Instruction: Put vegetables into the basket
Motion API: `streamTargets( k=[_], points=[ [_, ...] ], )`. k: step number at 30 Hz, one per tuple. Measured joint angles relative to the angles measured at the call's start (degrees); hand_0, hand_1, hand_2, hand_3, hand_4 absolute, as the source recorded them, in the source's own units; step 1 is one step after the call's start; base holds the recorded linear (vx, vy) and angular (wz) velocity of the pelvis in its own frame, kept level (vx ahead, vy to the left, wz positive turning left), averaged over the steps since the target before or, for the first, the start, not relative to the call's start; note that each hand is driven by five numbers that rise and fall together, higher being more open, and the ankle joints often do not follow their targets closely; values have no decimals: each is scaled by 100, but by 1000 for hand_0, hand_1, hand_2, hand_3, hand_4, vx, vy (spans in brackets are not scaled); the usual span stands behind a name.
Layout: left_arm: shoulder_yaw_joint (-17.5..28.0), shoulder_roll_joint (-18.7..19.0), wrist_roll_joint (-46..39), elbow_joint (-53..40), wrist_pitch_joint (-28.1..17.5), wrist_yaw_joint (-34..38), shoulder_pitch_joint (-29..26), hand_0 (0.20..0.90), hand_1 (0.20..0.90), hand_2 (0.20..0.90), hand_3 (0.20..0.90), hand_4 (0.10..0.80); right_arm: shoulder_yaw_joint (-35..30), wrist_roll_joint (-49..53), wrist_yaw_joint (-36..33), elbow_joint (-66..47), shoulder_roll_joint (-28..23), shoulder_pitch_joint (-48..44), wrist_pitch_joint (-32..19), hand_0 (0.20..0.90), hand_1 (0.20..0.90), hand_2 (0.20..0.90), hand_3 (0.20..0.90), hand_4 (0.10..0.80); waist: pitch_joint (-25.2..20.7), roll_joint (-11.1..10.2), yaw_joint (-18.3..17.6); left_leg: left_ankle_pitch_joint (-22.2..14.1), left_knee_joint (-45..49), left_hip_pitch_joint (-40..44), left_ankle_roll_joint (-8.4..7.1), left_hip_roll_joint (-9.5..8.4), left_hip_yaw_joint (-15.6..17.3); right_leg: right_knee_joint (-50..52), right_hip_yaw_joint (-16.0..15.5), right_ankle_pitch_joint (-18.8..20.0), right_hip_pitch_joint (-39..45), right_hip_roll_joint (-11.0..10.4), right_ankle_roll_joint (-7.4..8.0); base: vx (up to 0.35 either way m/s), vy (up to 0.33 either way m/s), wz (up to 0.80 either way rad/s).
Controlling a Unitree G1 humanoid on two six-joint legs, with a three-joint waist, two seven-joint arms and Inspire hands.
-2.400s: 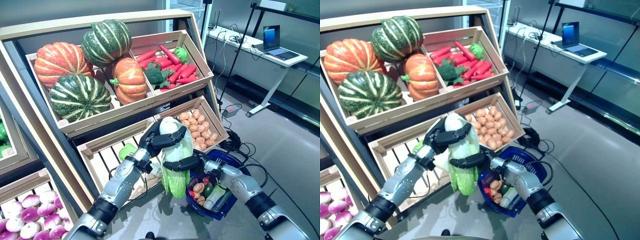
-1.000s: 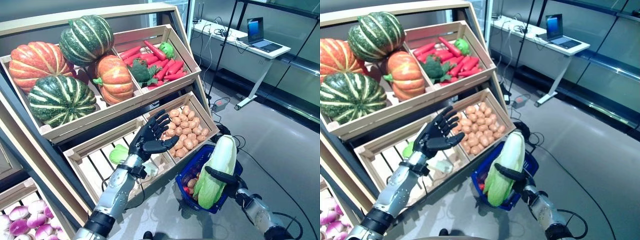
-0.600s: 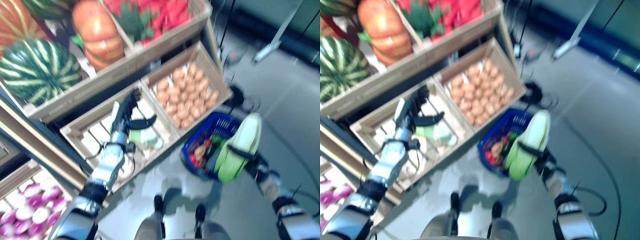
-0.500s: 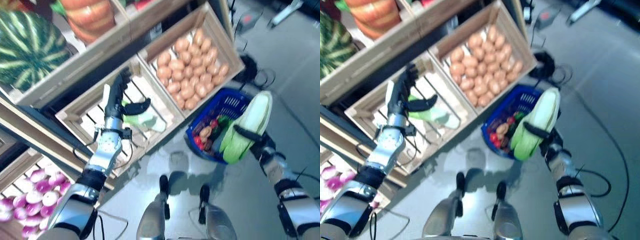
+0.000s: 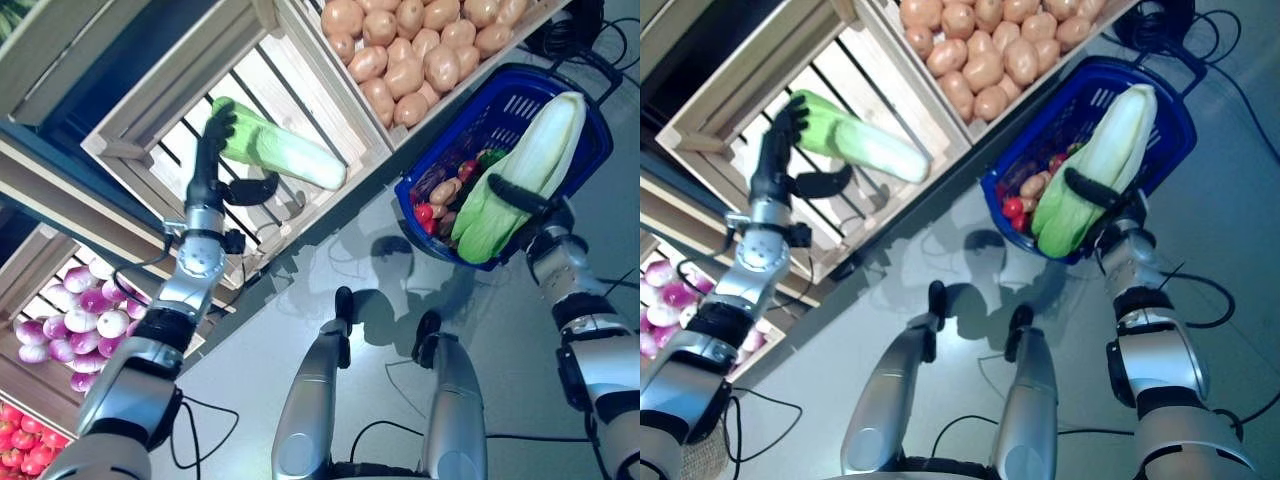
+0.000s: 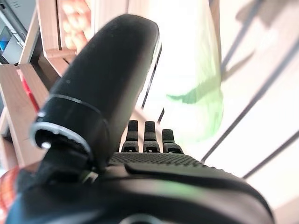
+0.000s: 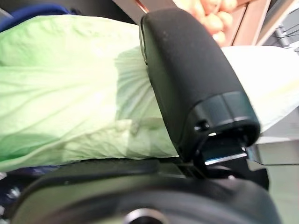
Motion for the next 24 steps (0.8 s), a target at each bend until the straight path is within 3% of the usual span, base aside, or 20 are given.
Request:
streamTargets(
  k=[2, 3, 4, 7, 11, 13, 18, 24],
  points=[
    [-20, 183, 116, -27, 5, 224, -100, 900, 900, 900, 900, 800, 60, 50, -52, -15, -188, -182, 61, 333, 333, 333, 333, 422, 0, 0, 7, -121, 438, -455, -34, 58, -81, 390, 93, -87, -433, 29, -52, -60, -32, -7],
    [-25, 242, 179, -37, 6, 299, -118, 900, 900, 900, 900, 800, 55, 160, -110, -28, -211, -253, 57, 564, 564, 564, 564, 576, 0, -1, 5, -146, 579, -620, -53, 76, -95, 510, 114, -103, -594, 40, -74, -39, -45, -7],
    [-24, 274, 246, -40, 7, 375, -148, 900, 900, 900, 900, 800, 46, 187, -214, -42, -226, -322, 54, 900, 900, 900, 900, 800, 1, 1, 2, -151, 710, -807, -60, 105, -97, 632, 122, -108, -786, 58, -92, -36, -49, -3],
    [-222, 266, 735, -41, 84, 465, -160, 900, 900, 900, 900, 800, 58, 184, -565, -41, -200, -297, 114, 900, 900, 900, 900, 800, 1, 0, 1, -201, 995, -1101, -135, 142, -201, 888, 76, -172, -1046, 83, -196, -12, -14, 0],
    [-859, 302, 1418, -10, 309, 531, -293, 900, 900, 900, 900, 800, 61, 180, -990, -38, -204, -327, 141, 900, 900, 900, 900, 800, 1, 0, -14, -256, 1145, -1148, -182, 156, -249, 990, 39, -225, -1076, 100, -255, -13, 25, -1],
    [-1297, 412, 1818, 26, 562, 688, -486, 900, 900, 900, 900, 800, 63, 287, -998, -37, -211, -329, 182, 900, 900, 900, 900, 800, 2, 0, -30, -304, 1268, -1174, -176, 157, -269, 1089, 19, -271, -1075, 86, -275, -9, 21, 1],
    [-1757, 519, 2434, 556, 915, 1028, -1074, 900, 900, 900, 900, 800, 142, 443, -973, 232, -221, -475, 560, 900, 900, 900, 900, 800, 1, 0, -7, -463, 1564, -1198, -190, 168, -306, 1343, 6, -417, -1047, 49, -305, 30, 24, 2],
    [-2196, 677, 2705, 914, 1196, 1030, -1447, 900, 900, 900, 900, 800, 355, 425, -897, 291, -221, -526, 567, 900, 900, 900, 900, 800, 1, -1, -44, -480, 1503, -1001, -203, 156, -311, 1321, 2, -450, -854, 42, -276, 71, 57, 1]
  ],
)
